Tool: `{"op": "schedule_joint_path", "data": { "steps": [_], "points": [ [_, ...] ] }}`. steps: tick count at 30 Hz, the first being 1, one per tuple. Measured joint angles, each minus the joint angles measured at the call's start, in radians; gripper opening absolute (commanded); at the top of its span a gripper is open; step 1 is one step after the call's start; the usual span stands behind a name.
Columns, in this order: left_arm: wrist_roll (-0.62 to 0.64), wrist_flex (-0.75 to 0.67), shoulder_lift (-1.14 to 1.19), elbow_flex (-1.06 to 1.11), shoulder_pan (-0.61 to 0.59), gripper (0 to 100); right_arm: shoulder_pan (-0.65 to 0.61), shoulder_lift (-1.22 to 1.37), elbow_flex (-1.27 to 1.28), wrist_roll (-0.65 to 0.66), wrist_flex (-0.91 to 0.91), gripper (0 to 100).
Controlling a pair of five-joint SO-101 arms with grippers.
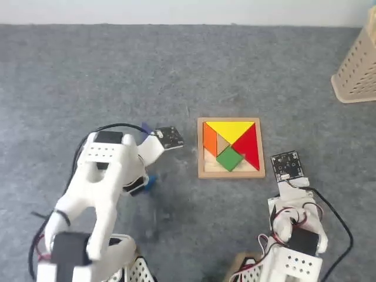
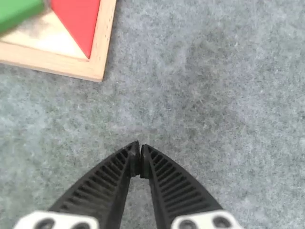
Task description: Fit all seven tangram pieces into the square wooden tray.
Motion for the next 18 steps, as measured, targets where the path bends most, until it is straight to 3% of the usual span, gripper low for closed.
{"op": "schedule_joint_path", "data": {
  "steps": [3, 6, 14, 18],
  "points": [
    [0.002, 0.009, -0.083, 0.000, 0.005, 9, 0.000, 0.000, 0.000, 0.000, 0.000, 0.8],
    [0.080, -0.002, -0.143, 0.000, 0.002, 9, 0.000, 0.000, 0.000, 0.000, 0.000, 0.8],
    [0.598, -0.169, -0.173, 0.000, 0.011, 18, 0.000, 0.000, 0.000, 0.000, 0.000, 0.8],
    [0.727, -0.212, -0.170, 0.025, -0.005, 18, 0.000, 0.000, 0.000, 0.000, 0.000, 0.8]
  ]
}}
